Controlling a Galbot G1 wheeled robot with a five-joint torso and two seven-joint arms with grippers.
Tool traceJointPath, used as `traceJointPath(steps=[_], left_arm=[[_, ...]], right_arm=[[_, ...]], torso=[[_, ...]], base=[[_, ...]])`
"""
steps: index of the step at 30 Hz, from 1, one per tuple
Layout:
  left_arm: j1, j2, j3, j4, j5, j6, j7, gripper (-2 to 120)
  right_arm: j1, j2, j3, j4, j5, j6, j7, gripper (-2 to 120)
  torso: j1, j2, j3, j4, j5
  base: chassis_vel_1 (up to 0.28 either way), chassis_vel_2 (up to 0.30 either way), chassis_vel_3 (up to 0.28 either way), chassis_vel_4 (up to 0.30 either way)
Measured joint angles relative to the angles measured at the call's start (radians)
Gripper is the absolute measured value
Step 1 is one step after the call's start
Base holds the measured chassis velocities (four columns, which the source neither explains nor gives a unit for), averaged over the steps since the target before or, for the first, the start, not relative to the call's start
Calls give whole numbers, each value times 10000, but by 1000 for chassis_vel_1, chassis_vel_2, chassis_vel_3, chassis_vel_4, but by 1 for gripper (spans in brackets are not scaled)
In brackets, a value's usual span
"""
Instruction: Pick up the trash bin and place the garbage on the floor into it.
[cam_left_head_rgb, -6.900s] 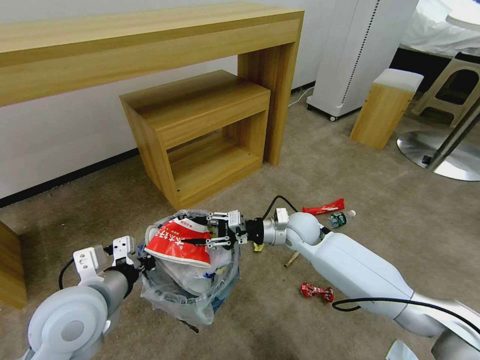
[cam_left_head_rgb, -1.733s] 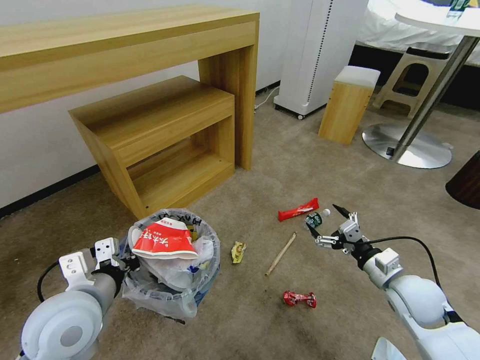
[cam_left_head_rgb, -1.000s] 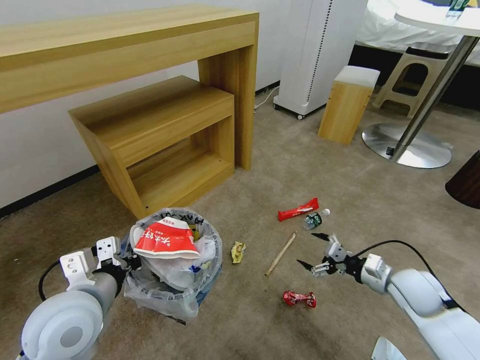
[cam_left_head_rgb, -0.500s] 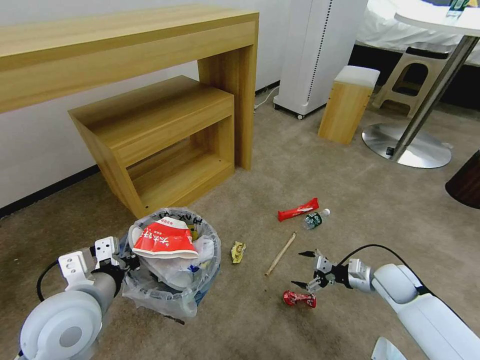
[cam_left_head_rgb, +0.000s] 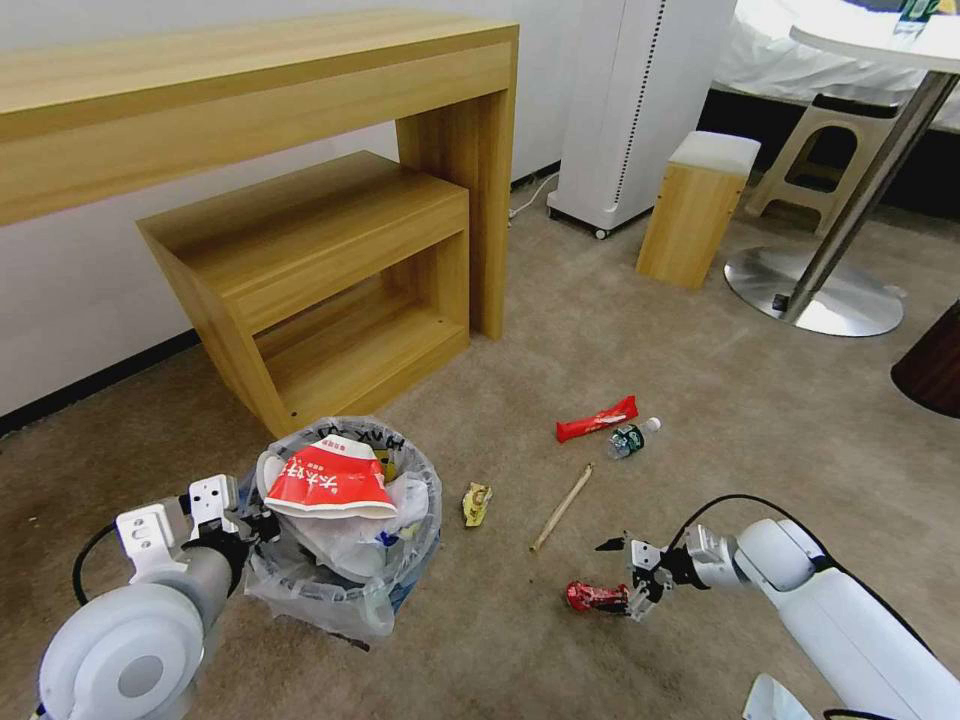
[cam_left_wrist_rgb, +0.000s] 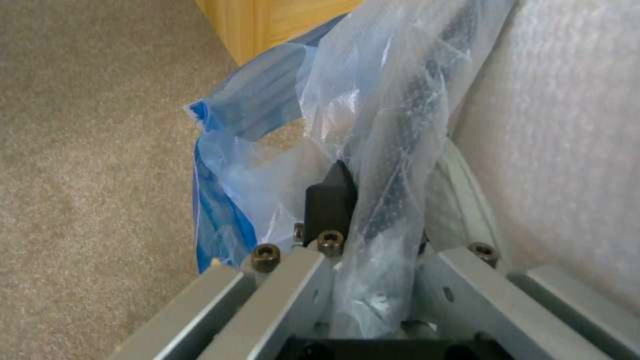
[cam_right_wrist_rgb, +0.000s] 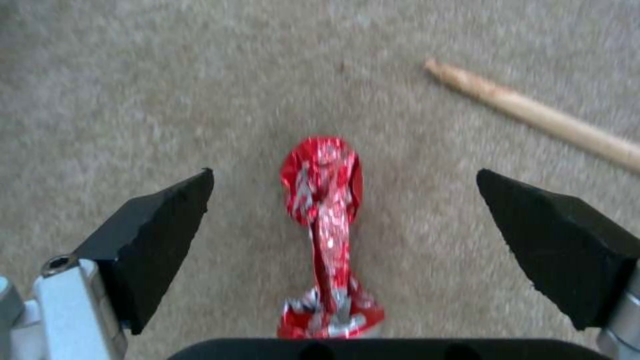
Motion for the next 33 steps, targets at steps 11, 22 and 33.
traceJointPath(steps=[11,22,33], left_arm=[[60,-13,-47,-61,27,-15,0,0],[59,-85,-19,-61,83,-21,2,0],[68,-98,-12,-61,131,-29,17,0]], right_arm=[[251,178,30,-725,-780,37,-343,100],[196,363,-26,-948,-1080,-455,238,100],[188,488,-191,-1126,-1163,-992,1343,100]], torso=[[0,0,0,0,0],[0,0,-1,0,0],[0,0,-1,0,0]], base=[[0,0,0,0],[0,0,0,0],[0,0,0,0]])
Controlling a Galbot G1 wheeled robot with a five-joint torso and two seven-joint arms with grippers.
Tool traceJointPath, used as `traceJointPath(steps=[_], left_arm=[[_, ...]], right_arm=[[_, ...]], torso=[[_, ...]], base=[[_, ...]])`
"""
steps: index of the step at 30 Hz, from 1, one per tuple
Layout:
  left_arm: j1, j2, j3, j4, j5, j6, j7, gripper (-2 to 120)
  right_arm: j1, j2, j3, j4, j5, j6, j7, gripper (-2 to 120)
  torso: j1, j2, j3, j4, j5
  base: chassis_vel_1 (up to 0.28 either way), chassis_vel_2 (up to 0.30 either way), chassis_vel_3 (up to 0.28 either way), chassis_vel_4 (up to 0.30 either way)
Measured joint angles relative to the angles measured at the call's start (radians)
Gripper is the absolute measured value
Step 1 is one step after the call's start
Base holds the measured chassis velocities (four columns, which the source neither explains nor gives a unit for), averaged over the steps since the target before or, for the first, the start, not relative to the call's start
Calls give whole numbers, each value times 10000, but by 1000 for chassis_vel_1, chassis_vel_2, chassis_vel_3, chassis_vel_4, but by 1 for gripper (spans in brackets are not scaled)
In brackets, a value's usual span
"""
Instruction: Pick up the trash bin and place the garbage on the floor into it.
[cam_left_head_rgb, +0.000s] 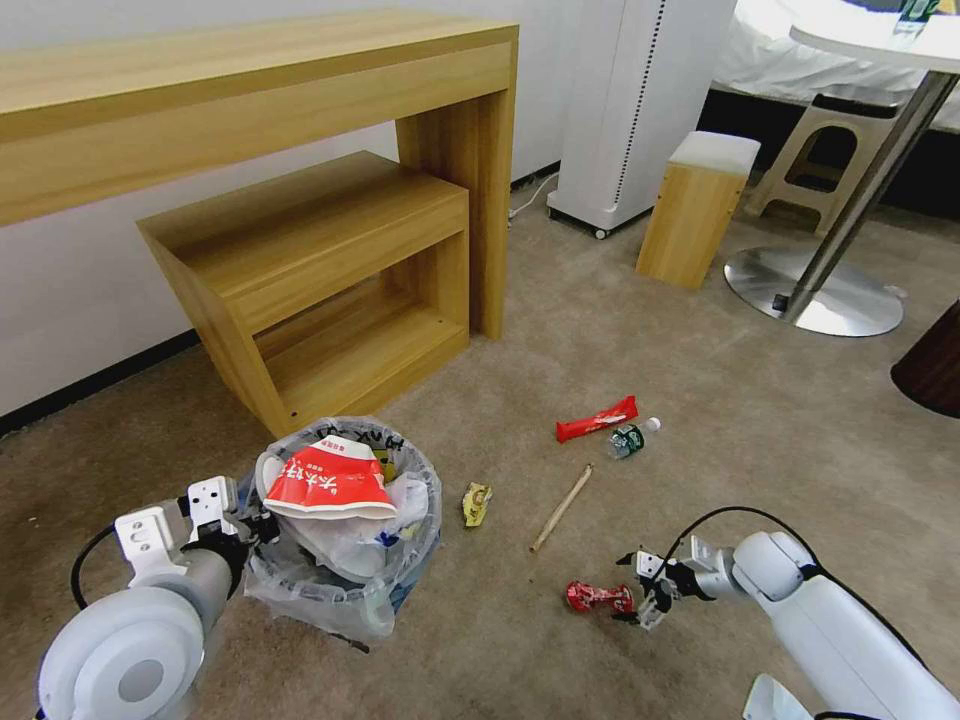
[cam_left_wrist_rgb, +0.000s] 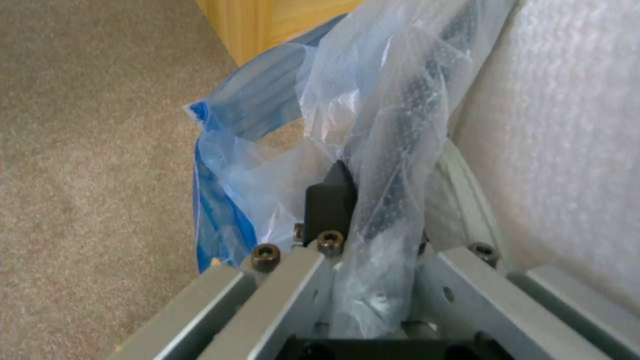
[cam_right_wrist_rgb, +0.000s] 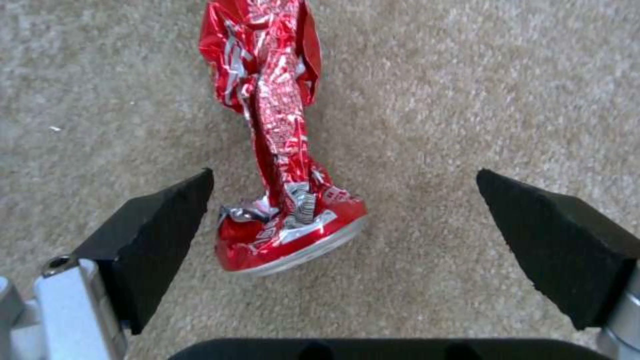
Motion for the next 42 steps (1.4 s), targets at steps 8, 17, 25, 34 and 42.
traceJointPath(steps=[8,17,25,34,42], left_arm=[[5,4,-30,26,30,-35,26,0],[10,20,-71,45,46,-48,32,0],[-13,57,-90,93,28,-61,35,0],[-12,55,-91,117,27,-67,42,0],[-2,66,-102,87,31,-71,45,0]], right_arm=[[257,194,-228,-279,-123,-6,-109,100],[595,489,-473,-598,-184,201,-150,100],[770,716,-604,-857,-553,390,-293,99],[683,747,-604,-837,-866,596,-696,72],[469,492,-521,-395,-857,735,-892,41]], torso=[[0,0,0,0,-1],[0,0,0,0,0],[0,0,0,0,-1],[0,0,0,0,1],[0,0,0,0,0]], base=[[0,0,0,0],[0,0,0,0],[0,0,0,0],[0,0,0,0],[0,0,0,0]])
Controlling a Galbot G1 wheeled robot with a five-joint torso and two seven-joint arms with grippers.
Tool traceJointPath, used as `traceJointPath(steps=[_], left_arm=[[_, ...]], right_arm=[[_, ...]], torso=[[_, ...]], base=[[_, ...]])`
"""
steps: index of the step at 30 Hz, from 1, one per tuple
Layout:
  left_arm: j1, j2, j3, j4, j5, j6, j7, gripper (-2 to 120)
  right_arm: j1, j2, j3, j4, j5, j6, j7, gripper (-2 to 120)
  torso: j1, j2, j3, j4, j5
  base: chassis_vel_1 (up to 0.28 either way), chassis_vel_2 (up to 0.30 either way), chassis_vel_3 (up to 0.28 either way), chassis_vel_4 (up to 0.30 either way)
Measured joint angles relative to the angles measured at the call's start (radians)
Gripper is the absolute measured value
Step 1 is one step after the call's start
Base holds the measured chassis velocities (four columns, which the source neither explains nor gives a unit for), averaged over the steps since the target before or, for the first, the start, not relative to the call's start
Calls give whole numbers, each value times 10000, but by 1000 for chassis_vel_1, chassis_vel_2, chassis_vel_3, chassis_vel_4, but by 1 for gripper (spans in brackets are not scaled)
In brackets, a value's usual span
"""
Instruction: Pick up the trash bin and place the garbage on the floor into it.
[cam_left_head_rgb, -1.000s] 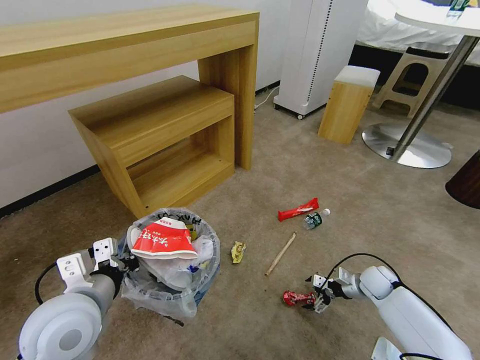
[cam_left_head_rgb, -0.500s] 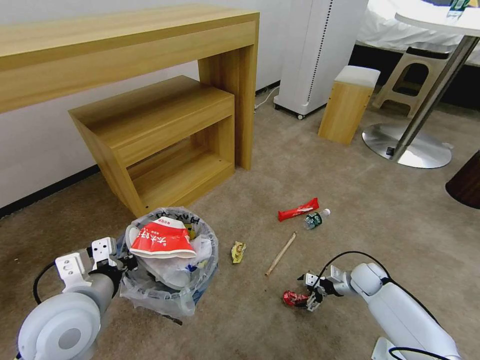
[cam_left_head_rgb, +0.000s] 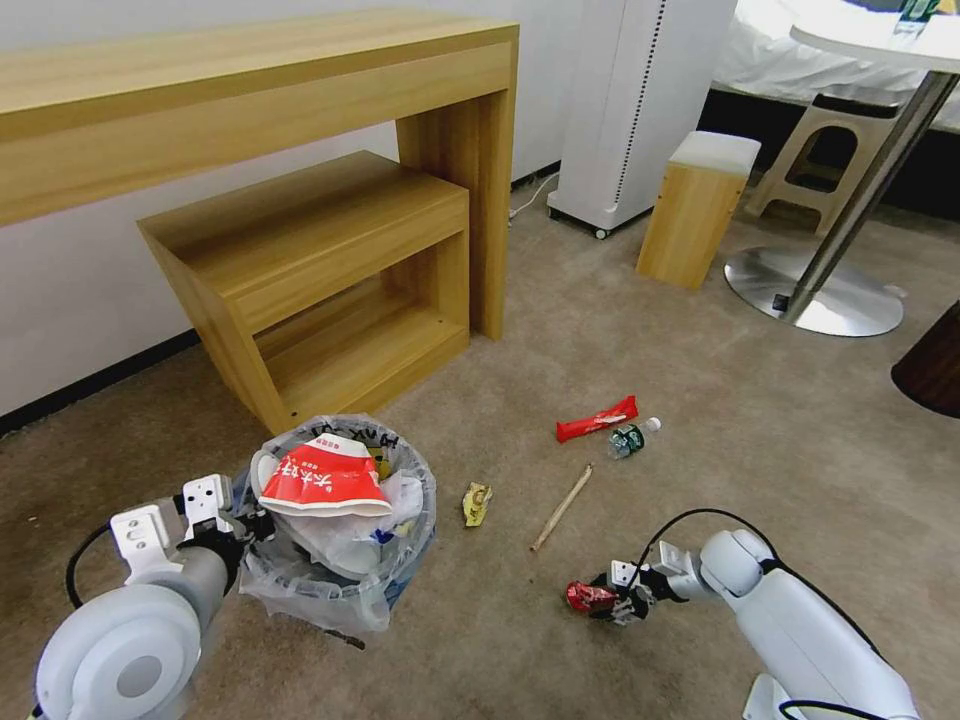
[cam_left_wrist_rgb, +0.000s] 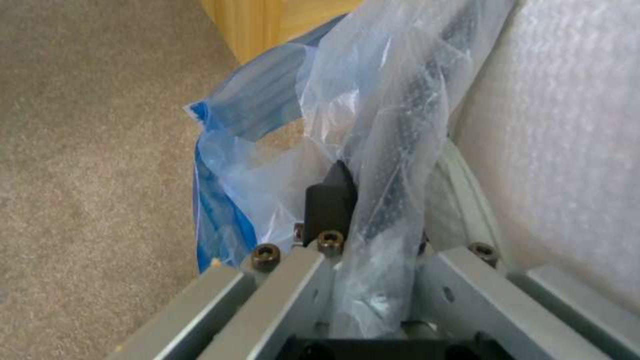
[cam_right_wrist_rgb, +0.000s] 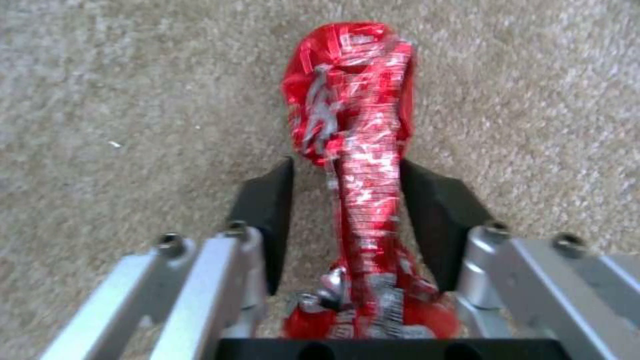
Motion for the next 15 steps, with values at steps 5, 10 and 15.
traceJointPath(steps=[5,10,15], left_arm=[[13,1,9,-7,17,0,0,0],[29,10,21,-29,30,-1,0,0],[21,8,51,-30,57,0,2,0]], right_arm=[[-145,-64,81,231,11,40,-76,22],[-264,-160,226,429,89,102,-60,9],[-337,-255,331,645,347,154,135,9]], torso=[[0,0,0,0,0],[0,0,0,0,0],[0,0,0,0,1]], base=[[0,0,0,0],[0,0,0,0],[0,0,0,0]])
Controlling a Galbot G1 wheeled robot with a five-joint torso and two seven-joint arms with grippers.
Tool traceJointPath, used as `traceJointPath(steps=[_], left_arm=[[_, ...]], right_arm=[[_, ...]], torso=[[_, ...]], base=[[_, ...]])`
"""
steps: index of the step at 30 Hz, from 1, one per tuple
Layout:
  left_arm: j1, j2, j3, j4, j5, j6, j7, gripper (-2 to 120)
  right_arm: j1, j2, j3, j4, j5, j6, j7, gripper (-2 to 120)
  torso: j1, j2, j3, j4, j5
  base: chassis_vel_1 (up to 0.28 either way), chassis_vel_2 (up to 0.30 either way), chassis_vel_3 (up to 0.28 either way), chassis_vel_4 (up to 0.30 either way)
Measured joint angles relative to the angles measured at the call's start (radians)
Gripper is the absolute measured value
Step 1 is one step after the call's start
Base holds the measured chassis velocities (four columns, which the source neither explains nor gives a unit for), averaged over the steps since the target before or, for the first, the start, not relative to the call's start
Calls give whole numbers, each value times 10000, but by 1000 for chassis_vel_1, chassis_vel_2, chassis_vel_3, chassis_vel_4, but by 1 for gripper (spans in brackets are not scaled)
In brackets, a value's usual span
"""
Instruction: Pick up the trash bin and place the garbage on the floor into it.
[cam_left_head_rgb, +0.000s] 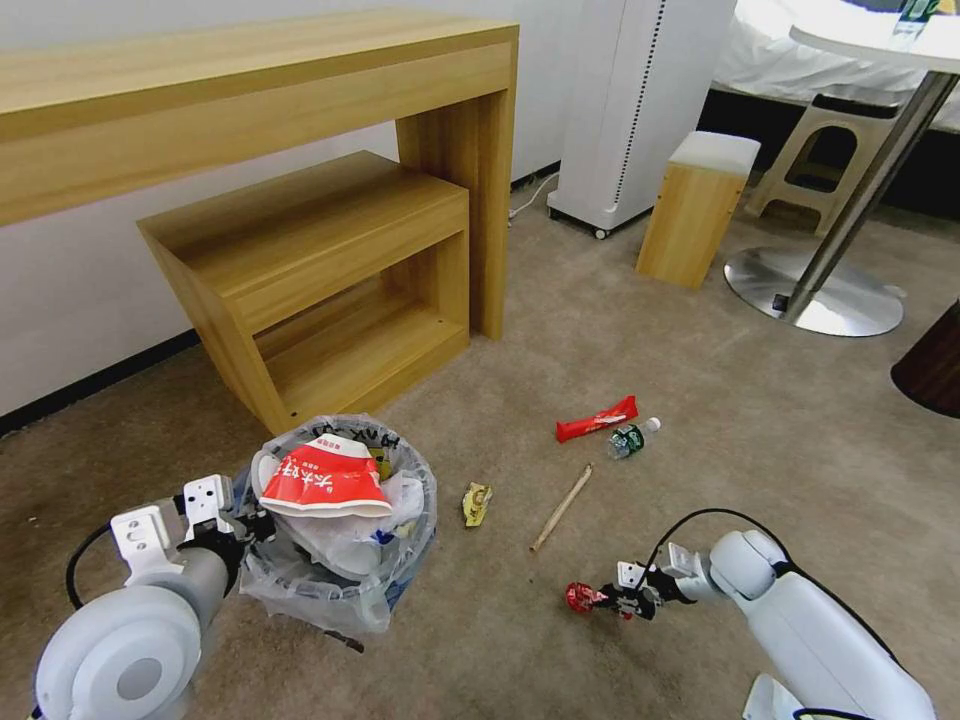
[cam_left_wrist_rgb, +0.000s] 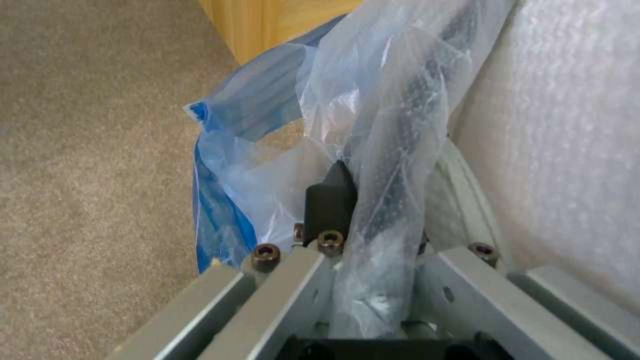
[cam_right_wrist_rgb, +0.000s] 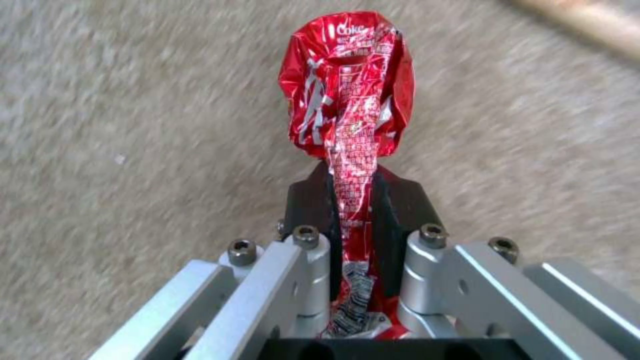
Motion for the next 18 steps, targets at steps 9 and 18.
traceJointPath(steps=[9,18], left_arm=[[-140,-28,223,128,76,-2,13,0],[-121,-25,361,139,95,-2,17,0]], right_arm=[[-102,-415,400,1642,2226,3,916,9],[396,-719,302,2822,4936,592,2814,9]], torso=[[0,0,0,0,-1],[0,0,0,0,-1]], base=[[0,0,0,0],[0,0,0,0]])
